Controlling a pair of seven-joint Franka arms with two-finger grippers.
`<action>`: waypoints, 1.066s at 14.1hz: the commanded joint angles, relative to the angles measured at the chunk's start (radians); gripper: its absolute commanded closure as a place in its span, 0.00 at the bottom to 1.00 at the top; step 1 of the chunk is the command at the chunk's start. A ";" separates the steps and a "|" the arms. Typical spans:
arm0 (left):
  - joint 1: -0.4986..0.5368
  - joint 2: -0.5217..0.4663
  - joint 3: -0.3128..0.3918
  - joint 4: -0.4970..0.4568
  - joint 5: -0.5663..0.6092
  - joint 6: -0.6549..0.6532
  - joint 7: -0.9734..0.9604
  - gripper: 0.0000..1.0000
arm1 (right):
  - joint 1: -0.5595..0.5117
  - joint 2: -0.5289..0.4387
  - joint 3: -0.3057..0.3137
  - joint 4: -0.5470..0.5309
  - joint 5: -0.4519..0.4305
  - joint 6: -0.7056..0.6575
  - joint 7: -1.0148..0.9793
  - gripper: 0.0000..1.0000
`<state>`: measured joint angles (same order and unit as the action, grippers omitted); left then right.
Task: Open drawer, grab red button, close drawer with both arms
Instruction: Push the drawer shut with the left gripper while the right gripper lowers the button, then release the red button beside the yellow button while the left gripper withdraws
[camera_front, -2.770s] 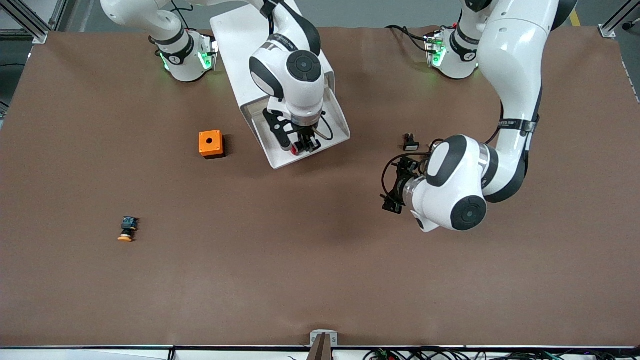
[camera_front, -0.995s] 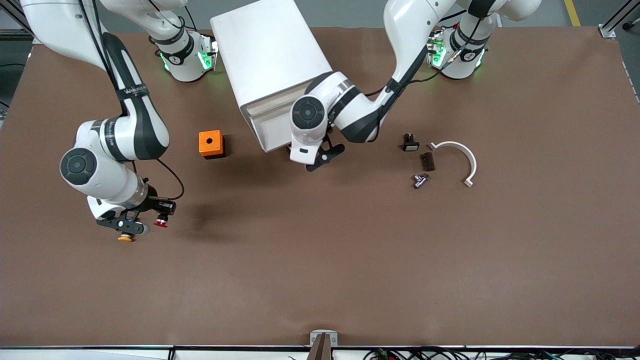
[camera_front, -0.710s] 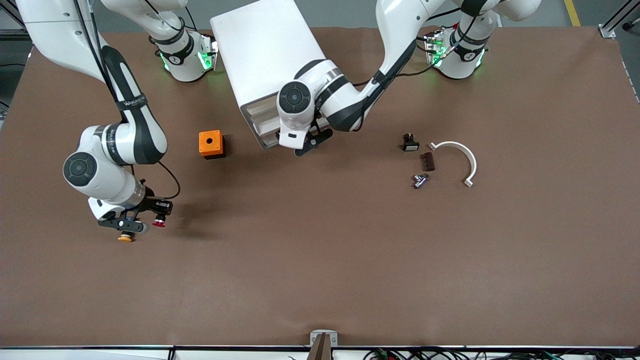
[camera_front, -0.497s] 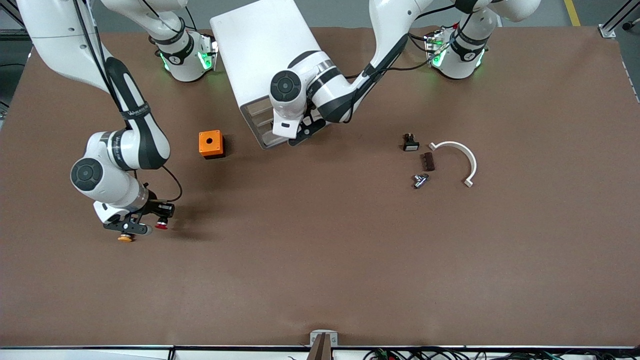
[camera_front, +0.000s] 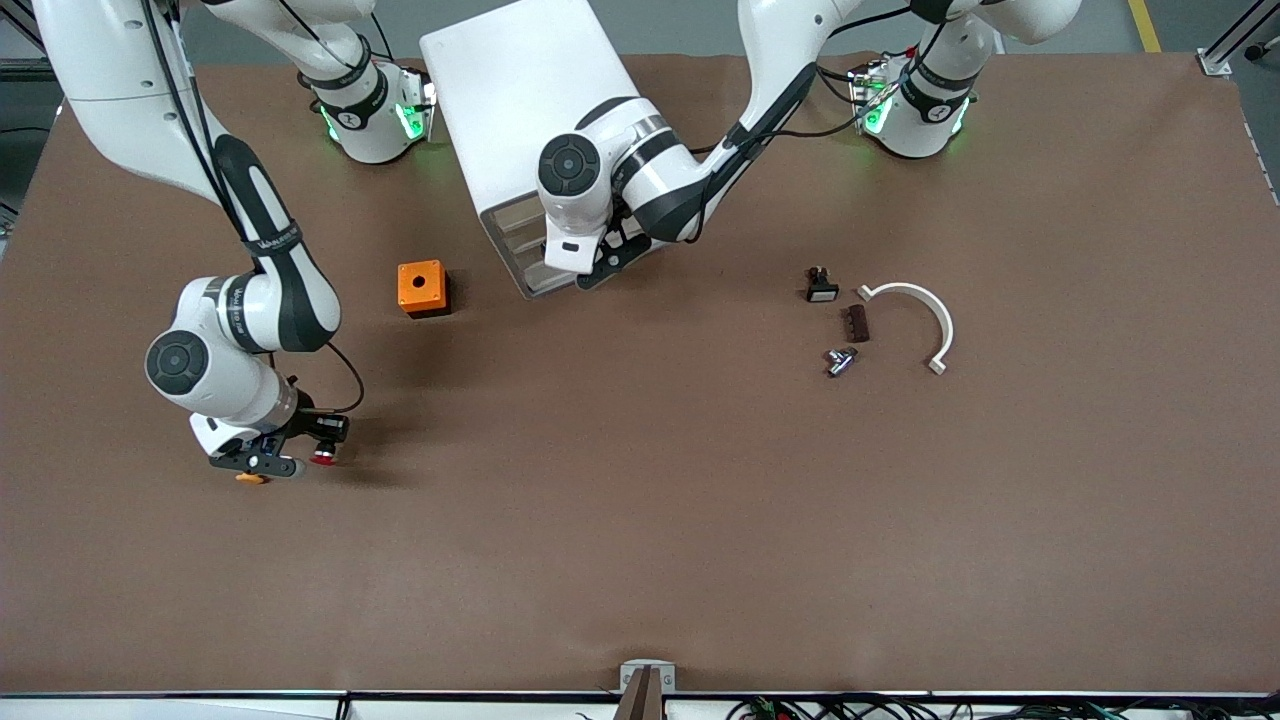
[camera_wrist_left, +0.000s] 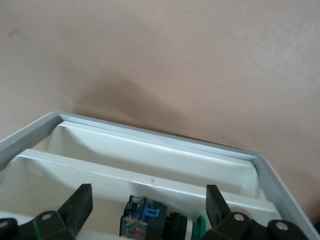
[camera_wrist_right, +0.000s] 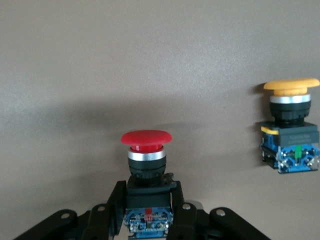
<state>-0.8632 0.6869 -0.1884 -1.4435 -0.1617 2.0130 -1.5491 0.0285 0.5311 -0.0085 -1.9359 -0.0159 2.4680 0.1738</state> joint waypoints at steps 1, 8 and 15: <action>0.116 -0.076 0.003 -0.038 0.034 -0.033 0.023 0.00 | -0.024 0.035 0.019 0.035 -0.009 0.017 -0.013 1.00; 0.456 -0.236 0.003 -0.034 0.176 -0.140 0.105 0.00 | -0.039 0.032 0.018 0.066 -0.006 0.006 -0.013 0.00; 0.723 -0.411 -0.009 -0.015 0.231 -0.299 0.557 0.00 | -0.055 -0.201 0.019 0.121 -0.006 -0.381 -0.014 0.00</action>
<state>-0.2047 0.3338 -0.1782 -1.4401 0.0477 1.7554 -1.1121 -0.0016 0.4393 -0.0085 -1.8147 -0.0162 2.2155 0.1697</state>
